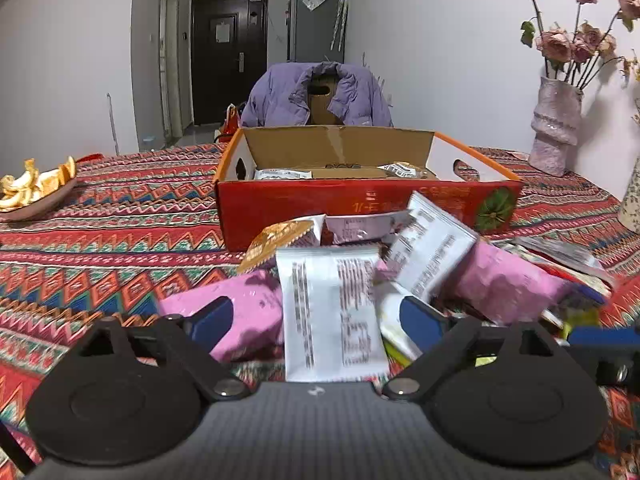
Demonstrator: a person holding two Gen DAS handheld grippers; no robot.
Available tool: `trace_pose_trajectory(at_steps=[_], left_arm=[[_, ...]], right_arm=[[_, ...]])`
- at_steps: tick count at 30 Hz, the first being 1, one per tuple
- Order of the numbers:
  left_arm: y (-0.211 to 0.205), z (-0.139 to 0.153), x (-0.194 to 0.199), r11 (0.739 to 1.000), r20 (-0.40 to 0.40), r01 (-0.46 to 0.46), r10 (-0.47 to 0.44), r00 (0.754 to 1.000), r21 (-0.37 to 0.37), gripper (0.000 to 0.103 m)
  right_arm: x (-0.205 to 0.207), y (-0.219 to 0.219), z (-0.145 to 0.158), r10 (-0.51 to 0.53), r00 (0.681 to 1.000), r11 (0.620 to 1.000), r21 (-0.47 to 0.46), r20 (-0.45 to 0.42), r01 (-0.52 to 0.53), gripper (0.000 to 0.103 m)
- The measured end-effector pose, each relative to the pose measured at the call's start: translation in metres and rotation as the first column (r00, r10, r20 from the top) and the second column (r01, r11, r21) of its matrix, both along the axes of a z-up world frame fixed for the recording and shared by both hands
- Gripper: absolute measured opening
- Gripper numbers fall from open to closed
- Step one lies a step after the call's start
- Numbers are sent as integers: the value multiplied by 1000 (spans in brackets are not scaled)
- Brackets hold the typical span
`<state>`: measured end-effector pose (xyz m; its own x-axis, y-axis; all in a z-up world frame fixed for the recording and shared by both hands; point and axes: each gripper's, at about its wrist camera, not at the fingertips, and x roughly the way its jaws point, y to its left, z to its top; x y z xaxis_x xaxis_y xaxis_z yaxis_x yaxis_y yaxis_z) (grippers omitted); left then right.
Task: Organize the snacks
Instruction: 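Grasp white sachet with left gripper while right grasps white packet, then carry both packets over the box and release them inside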
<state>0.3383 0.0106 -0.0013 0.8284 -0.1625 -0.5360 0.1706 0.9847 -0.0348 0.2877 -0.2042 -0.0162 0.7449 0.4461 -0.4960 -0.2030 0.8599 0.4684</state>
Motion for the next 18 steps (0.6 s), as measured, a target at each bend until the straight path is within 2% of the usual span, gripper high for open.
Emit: trace_pose_trajectory(at_steps=[2, 4, 6, 8, 10, 13, 15, 18], left_arm=[[-1, -5, 13, 1000, -13, 12, -12, 1000, -12, 88], [-3, -10, 22, 1000, -27, 24, -24, 999, -13, 66], [-3, -13, 24, 999, -16, 36, -37, 999, -13, 52], [1, -11, 20, 998, -18, 45, -45, 999, -40, 49], [7, -5, 12, 997, -23, 45, -47, 999, -65, 48], [18, 7, -7, 994, -16, 35, -37, 999, -101, 48], [29, 12, -22, 992, -18, 24, -26, 1000, -122, 48], [38, 15, -36, 991, -32, 3, -7, 999, -132, 48]], right_arm=[[9, 4, -7, -6, 1000, 1000, 22, -26, 7, 78], [16, 9, -11, -24, 999, 999, 23, -29, 24, 79], [20, 11, -11, -56, 998, 998, 8, -19, 56, 79], [21, 10, -11, -98, 995, 995, -7, 2, 98, 79], [25, 14, -12, -98, 995, 994, -42, 17, 98, 81], [27, 25, -11, -40, 998, 989, -139, 41, 46, 81], [30, 35, -12, 8, 999, 976, -218, 47, 2, 87], [37, 47, -12, 41, 998, 957, -291, 54, -23, 89]])
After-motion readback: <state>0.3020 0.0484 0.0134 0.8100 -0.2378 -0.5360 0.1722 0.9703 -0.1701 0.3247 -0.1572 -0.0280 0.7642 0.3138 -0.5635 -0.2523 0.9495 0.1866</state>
